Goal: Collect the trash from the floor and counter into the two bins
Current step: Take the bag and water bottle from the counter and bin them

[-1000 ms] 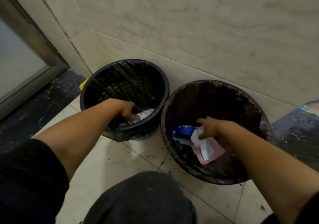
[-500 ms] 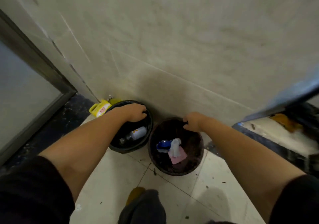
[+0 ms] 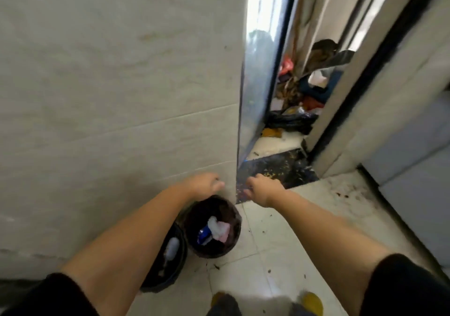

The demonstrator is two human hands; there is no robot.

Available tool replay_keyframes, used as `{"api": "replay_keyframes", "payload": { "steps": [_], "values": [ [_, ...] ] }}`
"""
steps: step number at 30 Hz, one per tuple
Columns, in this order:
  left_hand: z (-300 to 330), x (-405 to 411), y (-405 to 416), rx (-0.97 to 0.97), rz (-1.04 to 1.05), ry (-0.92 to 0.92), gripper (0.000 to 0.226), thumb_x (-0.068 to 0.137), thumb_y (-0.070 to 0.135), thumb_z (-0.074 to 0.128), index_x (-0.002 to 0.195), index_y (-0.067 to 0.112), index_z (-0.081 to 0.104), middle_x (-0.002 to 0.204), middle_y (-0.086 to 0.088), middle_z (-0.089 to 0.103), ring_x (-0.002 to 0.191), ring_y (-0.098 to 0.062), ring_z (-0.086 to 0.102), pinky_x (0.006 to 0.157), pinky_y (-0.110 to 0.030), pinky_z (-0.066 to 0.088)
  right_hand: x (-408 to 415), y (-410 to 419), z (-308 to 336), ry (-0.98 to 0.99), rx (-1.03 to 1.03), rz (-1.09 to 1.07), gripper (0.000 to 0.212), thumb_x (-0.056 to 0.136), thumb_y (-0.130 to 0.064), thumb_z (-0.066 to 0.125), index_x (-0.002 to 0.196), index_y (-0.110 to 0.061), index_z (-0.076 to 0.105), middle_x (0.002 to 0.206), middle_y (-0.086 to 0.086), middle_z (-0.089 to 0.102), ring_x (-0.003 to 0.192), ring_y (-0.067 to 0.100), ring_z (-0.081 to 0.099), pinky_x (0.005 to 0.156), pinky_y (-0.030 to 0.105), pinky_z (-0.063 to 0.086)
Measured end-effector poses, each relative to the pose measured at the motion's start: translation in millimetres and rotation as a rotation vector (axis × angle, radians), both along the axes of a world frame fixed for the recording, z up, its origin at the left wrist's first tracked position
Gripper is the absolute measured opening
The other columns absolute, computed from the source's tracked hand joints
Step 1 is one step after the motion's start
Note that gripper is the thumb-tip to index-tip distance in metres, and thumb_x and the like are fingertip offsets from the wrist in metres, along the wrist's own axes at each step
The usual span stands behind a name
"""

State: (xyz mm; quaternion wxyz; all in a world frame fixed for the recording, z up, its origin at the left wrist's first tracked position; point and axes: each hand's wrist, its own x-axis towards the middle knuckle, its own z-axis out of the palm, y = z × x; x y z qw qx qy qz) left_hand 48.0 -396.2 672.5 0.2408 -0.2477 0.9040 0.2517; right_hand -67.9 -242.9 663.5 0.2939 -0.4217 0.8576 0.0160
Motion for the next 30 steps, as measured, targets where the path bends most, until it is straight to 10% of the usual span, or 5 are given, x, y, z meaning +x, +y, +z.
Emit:
{"api": "replay_keyframes", "payload": {
  "steps": [11,30],
  "values": [
    [34.6,-44.0,230.8,-0.084,-0.621,0.178,0.053,0.098,0.049,0.031,0.142,0.021,0.039,0.143,-0.010,0.049,0.129,-0.030,0.049,0.108,-0.049,0.041,74.2,268.9,40.5,0.256,-0.118,-0.767,0.045,0.099,-0.040,0.030,0.134,-0.017,0.045,0.140,0.009,0.047,0.128,0.029,0.044,0.108,0.048,0.032],
    [54.6,207.9,609.4,0.001,-1.738,0.241,0.053,0.100,0.045,0.032,0.143,0.016,0.038,0.143,-0.015,0.048,0.131,-0.031,0.046,0.109,-0.039,0.038,500.1,562.9,68.3,0.363,0.149,-1.889,0.043,0.099,-0.040,0.032,0.132,-0.016,0.047,0.134,0.011,0.048,0.126,0.031,0.045,0.107,0.048,0.031]
  ]
}}
